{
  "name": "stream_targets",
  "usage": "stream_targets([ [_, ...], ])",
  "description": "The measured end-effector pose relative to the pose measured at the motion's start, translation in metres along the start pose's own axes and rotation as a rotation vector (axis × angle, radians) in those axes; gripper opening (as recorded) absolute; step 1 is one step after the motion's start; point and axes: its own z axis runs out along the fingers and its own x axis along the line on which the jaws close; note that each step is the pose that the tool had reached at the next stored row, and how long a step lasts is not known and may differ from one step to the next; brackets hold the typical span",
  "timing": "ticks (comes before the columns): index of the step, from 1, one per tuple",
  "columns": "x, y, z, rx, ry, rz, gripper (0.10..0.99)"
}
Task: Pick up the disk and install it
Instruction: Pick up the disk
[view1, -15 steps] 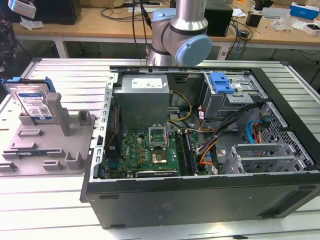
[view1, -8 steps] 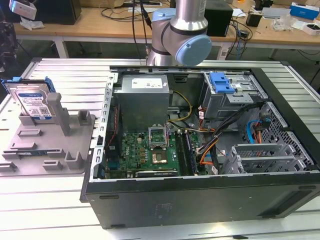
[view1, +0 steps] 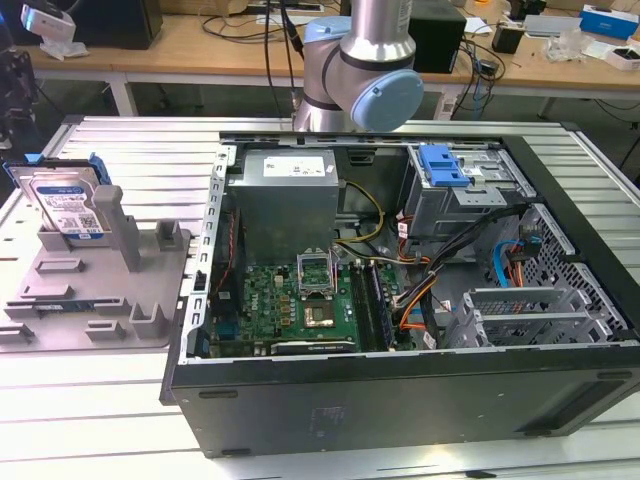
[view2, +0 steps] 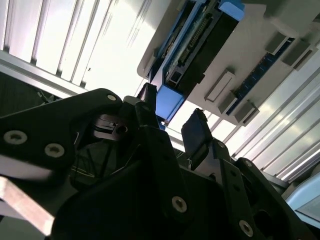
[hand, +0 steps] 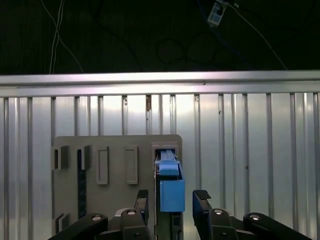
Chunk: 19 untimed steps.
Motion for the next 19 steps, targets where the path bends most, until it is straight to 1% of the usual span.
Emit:
stream_targets([
  [8, -0.0004, -0.0002, 0.0063, 0.0, 0.0064, 0.0, 0.482],
  [19, -0.0038, -0.0004, 0.0121, 0.001, 0.0109, 0.0, 0.482],
])
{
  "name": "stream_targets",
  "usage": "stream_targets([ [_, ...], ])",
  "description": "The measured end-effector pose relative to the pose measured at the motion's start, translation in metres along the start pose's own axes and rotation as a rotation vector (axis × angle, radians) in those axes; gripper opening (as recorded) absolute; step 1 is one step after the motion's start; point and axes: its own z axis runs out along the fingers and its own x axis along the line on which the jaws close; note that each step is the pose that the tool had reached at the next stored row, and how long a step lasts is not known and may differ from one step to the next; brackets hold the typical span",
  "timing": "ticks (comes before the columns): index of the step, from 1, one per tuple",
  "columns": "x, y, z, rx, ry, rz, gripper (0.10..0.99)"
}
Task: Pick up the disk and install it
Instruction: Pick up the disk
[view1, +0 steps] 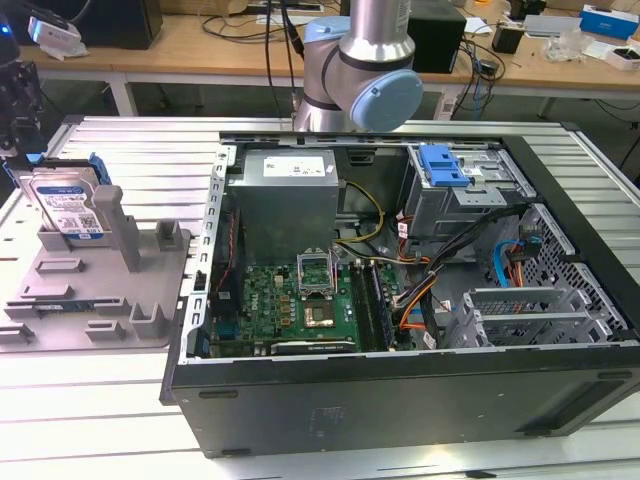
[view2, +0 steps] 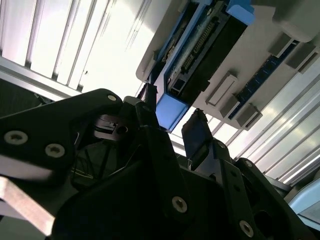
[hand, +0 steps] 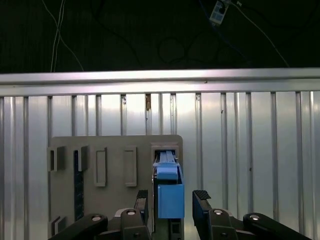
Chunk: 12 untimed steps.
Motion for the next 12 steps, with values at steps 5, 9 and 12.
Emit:
stream_targets([
  [5, 0.0002, 0.0001, 0.0014, 0.001, 0.0059, 0.0, 0.482],
  [9, 0.0011, 0.0, 0.0038, 0.002, 0.0104, 0.0, 0.482],
  [12, 0.0012, -0.0001, 0.0057, 0.003, 0.0112, 0.001, 0.482],
])
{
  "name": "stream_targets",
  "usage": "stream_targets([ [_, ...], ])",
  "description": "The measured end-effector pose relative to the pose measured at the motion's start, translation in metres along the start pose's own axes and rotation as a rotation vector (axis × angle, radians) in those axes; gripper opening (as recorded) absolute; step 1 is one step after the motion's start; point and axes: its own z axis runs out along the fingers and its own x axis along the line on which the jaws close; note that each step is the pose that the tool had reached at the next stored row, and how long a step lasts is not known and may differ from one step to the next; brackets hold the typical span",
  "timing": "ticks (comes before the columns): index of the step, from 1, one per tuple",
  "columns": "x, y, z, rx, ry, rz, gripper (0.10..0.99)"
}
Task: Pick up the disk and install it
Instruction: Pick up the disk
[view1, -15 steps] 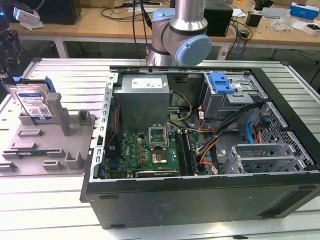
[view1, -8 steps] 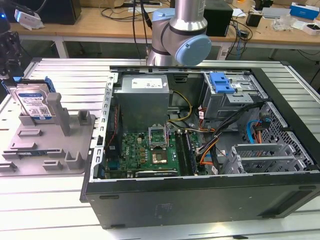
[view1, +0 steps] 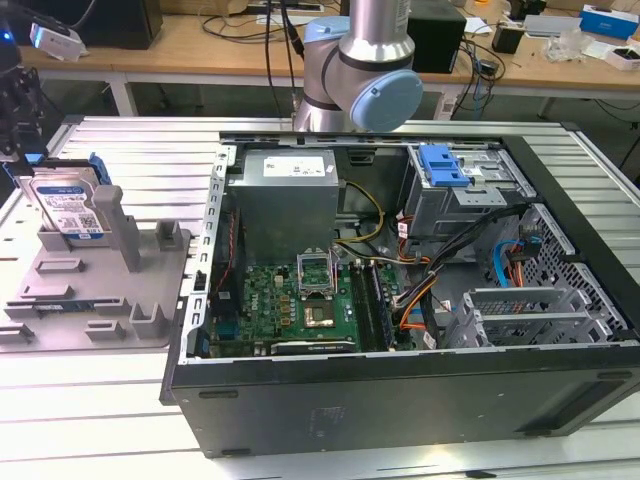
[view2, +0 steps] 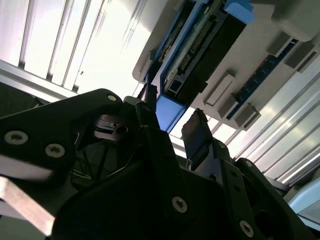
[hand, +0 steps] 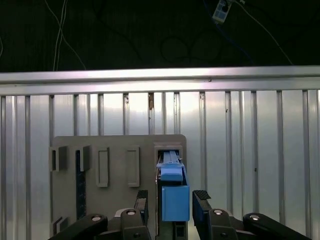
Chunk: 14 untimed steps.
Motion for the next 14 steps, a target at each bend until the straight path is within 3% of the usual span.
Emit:
stream_targets([
  [4, -0.0002, 0.0001, 0.0038, 0.006, 0.0013, 0.0, 0.482],
  [6, -0.0003, 0.0014, 0.0056, 0.021, 0.0013, 0.0, 0.482],
  [14, -0.0021, 0.006, 0.0082, 0.042, 0.001, -0.007, 0.482],
])
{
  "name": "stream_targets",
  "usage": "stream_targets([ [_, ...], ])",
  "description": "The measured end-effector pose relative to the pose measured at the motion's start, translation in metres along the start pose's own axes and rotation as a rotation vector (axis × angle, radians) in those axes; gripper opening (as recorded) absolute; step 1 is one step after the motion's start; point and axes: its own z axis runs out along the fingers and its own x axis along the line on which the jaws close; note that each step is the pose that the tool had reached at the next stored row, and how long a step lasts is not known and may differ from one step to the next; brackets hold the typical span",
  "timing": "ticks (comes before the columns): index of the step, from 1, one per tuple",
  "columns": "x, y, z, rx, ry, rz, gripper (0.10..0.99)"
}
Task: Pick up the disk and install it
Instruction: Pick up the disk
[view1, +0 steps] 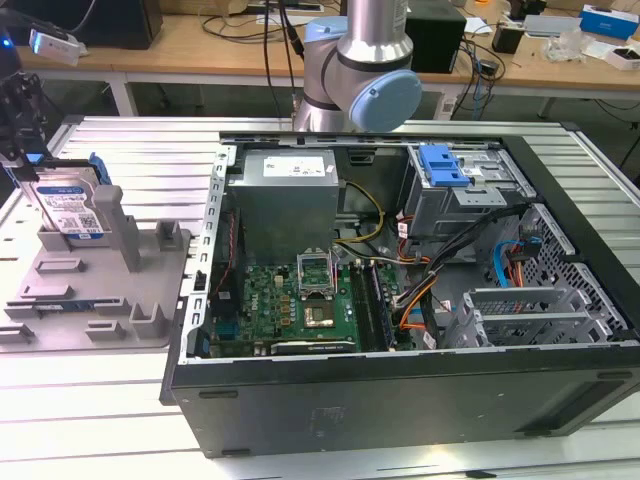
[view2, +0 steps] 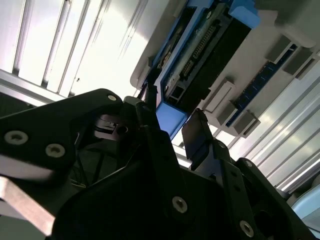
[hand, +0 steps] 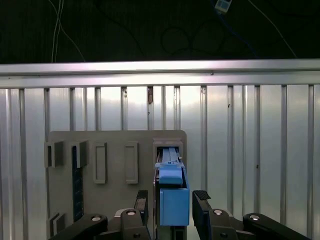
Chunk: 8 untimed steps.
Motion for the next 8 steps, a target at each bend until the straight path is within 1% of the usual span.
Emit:
stream_targets([
  [2, -0.0003, 0.0007, 0.0003, 0.002, 0.0001, -0.002, 0.482],
  [8, -0.0004, 0.0008, 0.0013, 0.002, 0.0, -0.002, 0.482],
])
